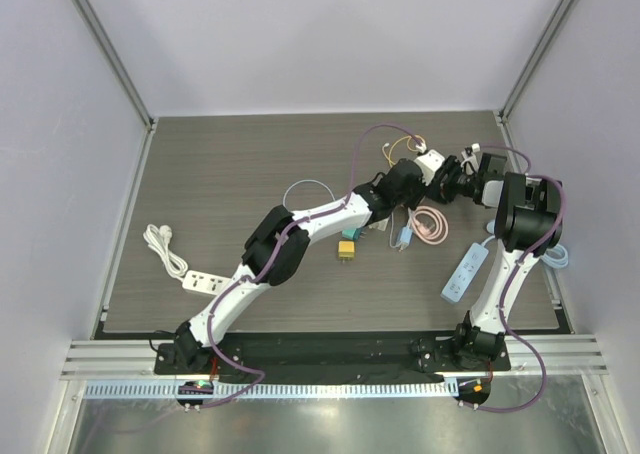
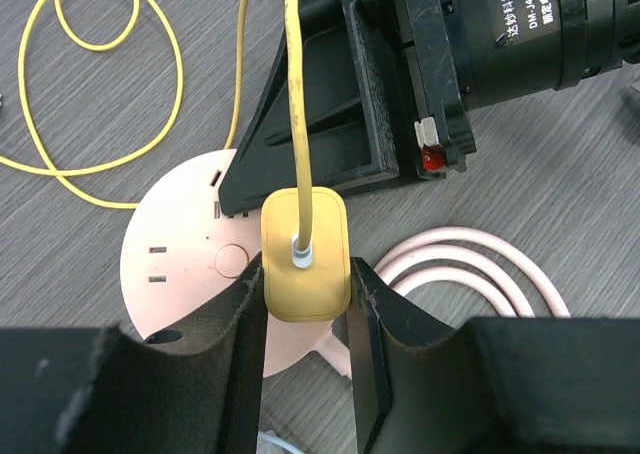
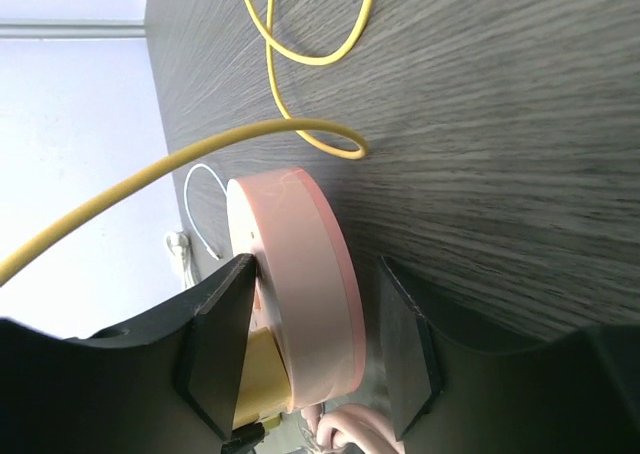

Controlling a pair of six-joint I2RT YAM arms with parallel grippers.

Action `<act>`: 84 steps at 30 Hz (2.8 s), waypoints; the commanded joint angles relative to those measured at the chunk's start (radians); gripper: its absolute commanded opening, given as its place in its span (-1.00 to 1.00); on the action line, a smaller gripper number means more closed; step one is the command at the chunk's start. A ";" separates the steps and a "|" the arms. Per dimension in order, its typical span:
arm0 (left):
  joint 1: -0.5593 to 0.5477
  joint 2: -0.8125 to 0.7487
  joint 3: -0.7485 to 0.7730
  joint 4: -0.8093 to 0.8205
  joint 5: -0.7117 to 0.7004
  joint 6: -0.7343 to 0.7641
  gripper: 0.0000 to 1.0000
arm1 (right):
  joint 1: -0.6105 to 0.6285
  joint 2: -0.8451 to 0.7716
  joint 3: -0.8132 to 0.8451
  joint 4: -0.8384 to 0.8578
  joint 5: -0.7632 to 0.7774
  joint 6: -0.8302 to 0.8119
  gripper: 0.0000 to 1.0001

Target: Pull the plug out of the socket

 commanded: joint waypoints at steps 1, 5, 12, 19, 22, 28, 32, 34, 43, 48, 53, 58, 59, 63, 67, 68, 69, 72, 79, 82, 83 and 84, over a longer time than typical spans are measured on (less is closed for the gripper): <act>-0.010 -0.108 0.026 0.165 0.008 0.040 -1.00 | 0.009 0.043 -0.037 0.018 -0.014 0.022 0.09; -0.010 -0.102 0.024 0.172 0.005 0.040 -1.00 | 0.009 0.046 -0.041 0.044 -0.025 0.044 -0.03; -0.010 -0.091 0.049 0.172 -0.016 0.019 -1.00 | 0.009 0.055 -0.050 0.076 -0.034 0.064 -0.48; 0.000 -0.121 0.009 0.220 -0.081 -0.090 -1.00 | 0.009 0.040 -0.041 0.009 0.022 0.001 -0.97; 0.023 -0.152 -0.038 0.256 -0.078 -0.191 -1.00 | 0.009 0.032 -0.036 -0.028 0.052 -0.036 -0.98; 0.063 -0.172 -0.083 0.298 -0.036 -0.323 -1.00 | 0.009 0.011 -0.042 -0.040 0.087 -0.060 -0.98; 0.070 -0.203 -0.142 0.322 -0.053 -0.345 -1.00 | 0.009 0.009 -0.038 -0.062 0.118 -0.077 -0.98; 0.080 -0.223 -0.167 0.358 -0.047 -0.375 -1.00 | 0.009 0.012 -0.036 -0.068 0.124 -0.077 -0.98; 0.074 -0.229 -0.111 0.270 -0.045 -0.260 -1.00 | 0.009 0.008 -0.024 -0.111 0.173 -0.103 -0.98; 0.103 -0.232 -0.118 0.316 0.051 -0.378 -1.00 | 0.009 0.006 -0.018 -0.135 0.193 -0.122 -0.97; 0.140 -0.226 -0.130 0.384 0.091 -0.519 -1.00 | 0.009 0.006 -0.016 -0.140 0.197 -0.125 -0.98; 0.097 -0.241 -0.075 0.289 -0.028 -0.286 -1.00 | 0.009 0.001 -0.016 -0.147 0.214 -0.129 -0.97; 0.083 -0.246 -0.068 0.258 -0.060 -0.236 -0.99 | 0.009 0.001 -0.016 -0.147 0.214 -0.130 -0.97; 0.072 -0.237 -0.046 0.221 -0.042 -0.222 -1.00 | 0.009 0.001 -0.016 -0.152 0.219 -0.134 -0.98; 0.138 -0.238 -0.113 0.333 0.091 -0.471 -1.00 | 0.009 -0.005 -0.018 -0.163 0.234 -0.143 -0.98; 0.151 -0.237 -0.123 0.380 0.105 -0.528 -1.00 | 0.009 -0.006 -0.018 -0.163 0.237 -0.146 -0.98; 0.171 -0.231 -0.126 0.399 0.135 -0.588 -1.00 | 0.009 -0.006 -0.019 -0.164 0.239 -0.146 -0.98; 0.174 -0.229 -0.109 0.387 0.120 -0.564 -1.00 | 0.009 -0.005 -0.016 -0.169 0.245 -0.148 -0.98; 0.133 -0.258 -0.100 0.277 -0.005 -0.321 -0.99 | 0.009 -0.006 -0.013 -0.177 0.253 -0.154 -0.97; 0.082 -0.267 -0.095 0.237 -0.076 -0.175 -1.00 | 0.009 -0.006 -0.013 -0.180 0.259 -0.154 -0.98; 0.073 -0.267 -0.095 0.232 -0.080 -0.155 -0.99 | 0.009 -0.006 -0.011 -0.180 0.259 -0.154 -0.97; 0.059 -0.270 -0.097 0.232 -0.087 -0.139 -1.00 | 0.009 -0.006 -0.011 -0.180 0.259 -0.154 -0.98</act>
